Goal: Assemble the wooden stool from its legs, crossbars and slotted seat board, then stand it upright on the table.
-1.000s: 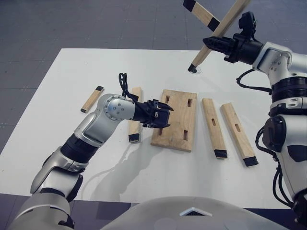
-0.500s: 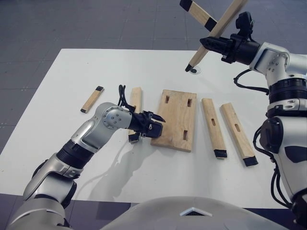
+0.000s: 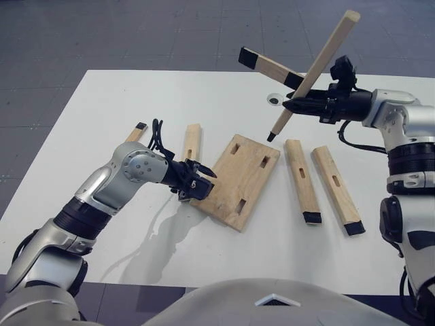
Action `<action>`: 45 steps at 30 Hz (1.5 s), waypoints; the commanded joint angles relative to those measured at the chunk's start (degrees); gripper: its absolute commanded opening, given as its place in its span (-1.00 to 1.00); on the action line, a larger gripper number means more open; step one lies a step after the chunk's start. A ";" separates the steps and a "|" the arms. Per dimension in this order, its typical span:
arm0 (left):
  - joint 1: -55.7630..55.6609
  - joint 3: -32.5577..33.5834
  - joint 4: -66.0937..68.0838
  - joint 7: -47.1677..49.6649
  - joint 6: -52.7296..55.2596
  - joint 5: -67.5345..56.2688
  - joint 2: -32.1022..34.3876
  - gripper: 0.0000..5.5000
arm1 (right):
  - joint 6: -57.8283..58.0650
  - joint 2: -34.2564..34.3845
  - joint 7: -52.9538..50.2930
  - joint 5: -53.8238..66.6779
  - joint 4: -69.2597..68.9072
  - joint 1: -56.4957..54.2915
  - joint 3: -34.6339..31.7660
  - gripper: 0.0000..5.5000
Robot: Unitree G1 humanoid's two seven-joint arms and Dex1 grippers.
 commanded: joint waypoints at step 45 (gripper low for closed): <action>6.73 1.13 -10.83 -0.63 9.90 -0.46 -2.79 -0.02 | -0.08 -1.86 -14.80 -8.53 -4.88 28.92 16.06 -0.26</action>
